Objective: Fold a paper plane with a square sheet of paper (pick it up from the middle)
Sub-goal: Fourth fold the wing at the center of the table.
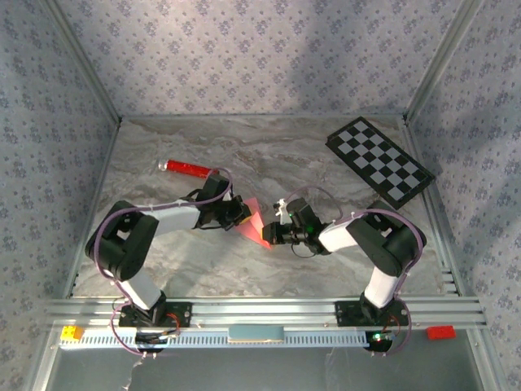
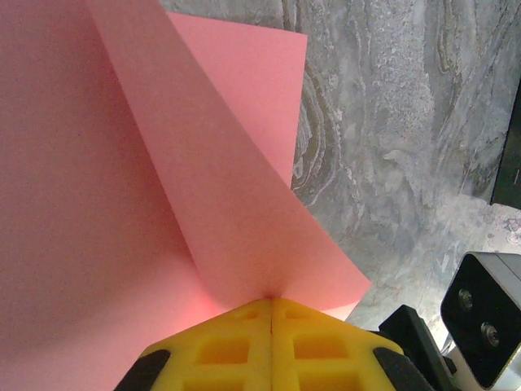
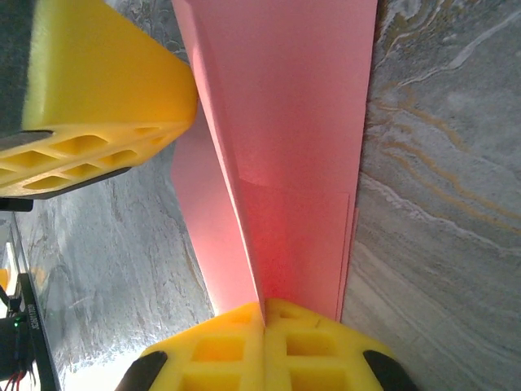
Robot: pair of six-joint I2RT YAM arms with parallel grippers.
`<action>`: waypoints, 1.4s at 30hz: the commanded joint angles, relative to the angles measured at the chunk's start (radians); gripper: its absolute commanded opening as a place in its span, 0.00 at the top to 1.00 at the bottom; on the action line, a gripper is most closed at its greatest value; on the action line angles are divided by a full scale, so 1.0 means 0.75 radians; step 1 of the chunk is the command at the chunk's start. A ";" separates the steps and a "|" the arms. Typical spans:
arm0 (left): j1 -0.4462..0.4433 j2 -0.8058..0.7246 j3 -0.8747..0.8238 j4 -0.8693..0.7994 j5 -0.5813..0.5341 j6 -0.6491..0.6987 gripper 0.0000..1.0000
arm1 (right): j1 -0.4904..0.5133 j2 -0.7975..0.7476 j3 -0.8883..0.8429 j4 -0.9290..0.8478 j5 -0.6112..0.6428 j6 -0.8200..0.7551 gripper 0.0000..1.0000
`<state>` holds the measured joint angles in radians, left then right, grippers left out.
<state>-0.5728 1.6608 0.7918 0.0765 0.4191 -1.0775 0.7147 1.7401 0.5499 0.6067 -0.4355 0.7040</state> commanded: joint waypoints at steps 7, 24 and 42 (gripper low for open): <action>-0.008 0.035 0.023 0.109 0.012 -0.058 0.94 | -0.016 0.058 0.014 -0.187 0.012 0.023 1.00; -0.009 0.086 0.026 0.145 0.018 -0.063 0.93 | -0.040 0.105 0.064 -0.275 -0.031 0.047 1.00; -0.008 0.138 0.070 0.102 0.007 -0.027 0.93 | -0.046 0.120 0.083 -0.324 -0.028 0.048 0.98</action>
<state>-0.5728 1.7473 0.8135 0.1619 0.4225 -1.1156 0.6781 1.7634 0.6189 0.4847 -0.5217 0.7418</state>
